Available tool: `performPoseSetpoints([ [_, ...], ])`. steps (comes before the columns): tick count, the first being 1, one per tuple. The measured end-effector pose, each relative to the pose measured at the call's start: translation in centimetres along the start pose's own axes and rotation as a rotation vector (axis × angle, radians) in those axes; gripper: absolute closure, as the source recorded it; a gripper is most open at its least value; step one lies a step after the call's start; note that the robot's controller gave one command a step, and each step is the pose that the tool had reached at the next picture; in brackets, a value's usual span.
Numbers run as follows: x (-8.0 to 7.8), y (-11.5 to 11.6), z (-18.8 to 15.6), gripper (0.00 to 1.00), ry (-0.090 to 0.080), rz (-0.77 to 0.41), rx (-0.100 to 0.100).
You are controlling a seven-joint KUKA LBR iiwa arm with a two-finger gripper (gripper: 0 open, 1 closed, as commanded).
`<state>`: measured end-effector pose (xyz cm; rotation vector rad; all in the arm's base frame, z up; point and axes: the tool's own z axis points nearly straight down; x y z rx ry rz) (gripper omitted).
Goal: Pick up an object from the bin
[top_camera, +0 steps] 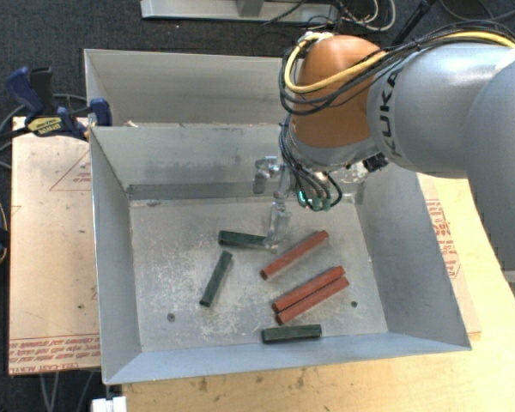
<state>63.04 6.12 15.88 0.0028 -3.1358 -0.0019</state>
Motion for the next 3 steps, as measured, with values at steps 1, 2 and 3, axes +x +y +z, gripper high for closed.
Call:
performPoseSetpoints([
  [1, 1.1, -2.3, 8.5, 0.00, -0.004, 0.320, -0.001],
  [2, 1.0, -2.3, 8.4, 1.00, -0.008, 0.320, -0.001],
  [3, 2.2, -2.2, -5.2, 1.00, -0.016, 0.083, 0.000],
])
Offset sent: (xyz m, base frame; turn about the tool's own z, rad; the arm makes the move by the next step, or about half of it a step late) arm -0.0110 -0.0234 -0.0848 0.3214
